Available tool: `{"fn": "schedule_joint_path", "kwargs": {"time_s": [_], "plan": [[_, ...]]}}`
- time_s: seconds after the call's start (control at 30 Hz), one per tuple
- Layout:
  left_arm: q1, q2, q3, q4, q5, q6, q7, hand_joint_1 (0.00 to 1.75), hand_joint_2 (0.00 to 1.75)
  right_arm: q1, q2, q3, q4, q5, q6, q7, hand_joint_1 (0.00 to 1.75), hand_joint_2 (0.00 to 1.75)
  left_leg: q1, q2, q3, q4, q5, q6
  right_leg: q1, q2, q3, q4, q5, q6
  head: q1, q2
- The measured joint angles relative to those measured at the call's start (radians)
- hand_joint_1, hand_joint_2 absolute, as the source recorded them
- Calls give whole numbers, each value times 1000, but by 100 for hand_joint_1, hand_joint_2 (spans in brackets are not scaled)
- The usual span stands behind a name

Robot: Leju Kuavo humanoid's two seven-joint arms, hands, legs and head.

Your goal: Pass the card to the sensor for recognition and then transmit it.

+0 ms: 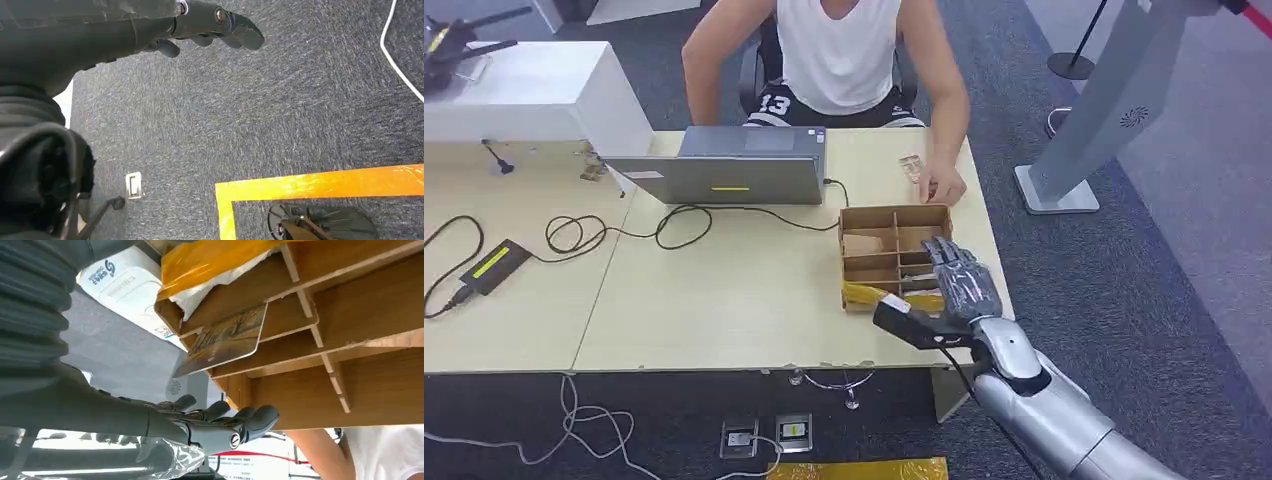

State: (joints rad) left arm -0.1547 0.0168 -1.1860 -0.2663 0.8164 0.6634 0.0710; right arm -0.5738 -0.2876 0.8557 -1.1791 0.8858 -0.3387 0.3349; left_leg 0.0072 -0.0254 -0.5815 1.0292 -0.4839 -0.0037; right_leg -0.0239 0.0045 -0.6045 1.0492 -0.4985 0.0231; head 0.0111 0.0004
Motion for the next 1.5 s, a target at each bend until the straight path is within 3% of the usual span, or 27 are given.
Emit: {"fn": "schedule_joint_path", "kwargs": {"time_s": [0.03, 0.07, 0.1, 1.4, 1.43, 1.47, 1.5], "plan": [[0, 0, 0, 0, 0, 0, 0, 0, 0, 0, 2, 2, 0, 0, 0, -3, 0, 175, 0, 0, 0, 0, 0, 0, 0, 0, 0, 0, 0, 0, 0, 0], [0, 0, 0, 0, 1, 1, 0, 0, 0, 0, 5, 3, 1, -1, 0, -3, 28, 175, 0, 0, 0, 0, 0, 0, 0, 0, 0, 0, 0, 0, 0, 0], [0, 0, 0, 0, 1, 3, 0, 0, 175, 0, 8, 5, 1, -2, 0, -5, 175, 175, 0, 0, 0, 0, 0, 0, 0, 0, 0, 0, 0, 0, 0, 0], [-3, 4, 0, 0, -8, 7, 4, 0, 175, -4, 23, 20, 9, -35, -7, 48, 171, 175, 0, 0, 0, 0, 0, 0, 0, 0, 0, 0, 0, 0, 0, 0], [-3, 4, 0, 0, -9, 7, 4, 0, 175, -4, 23, 20, 9, -35, -7, 48, 79, 175, 0, 0, 0, 0, 0, 0, 0, 0, 0, 0, 0, 0, 0, 0], [-4, 4, 0, 0, -11, 6, 4, 0, 175, -4, 23, 20, 9, -35, -7, 49, 0, 175, 0, 0, 0, 0, 0, 0, 0, 0, 0, 0, 0, 0, 0, 0], [-4, 4, 0, 0, -12, 5, 4, 0, 175, -4, 23, 20, 9, -35, -7, 50, 0, 175, 0, 0, 0, 0, 0, 0, 0, 0, 0, 0, 0, 0, 0, 0]]}}
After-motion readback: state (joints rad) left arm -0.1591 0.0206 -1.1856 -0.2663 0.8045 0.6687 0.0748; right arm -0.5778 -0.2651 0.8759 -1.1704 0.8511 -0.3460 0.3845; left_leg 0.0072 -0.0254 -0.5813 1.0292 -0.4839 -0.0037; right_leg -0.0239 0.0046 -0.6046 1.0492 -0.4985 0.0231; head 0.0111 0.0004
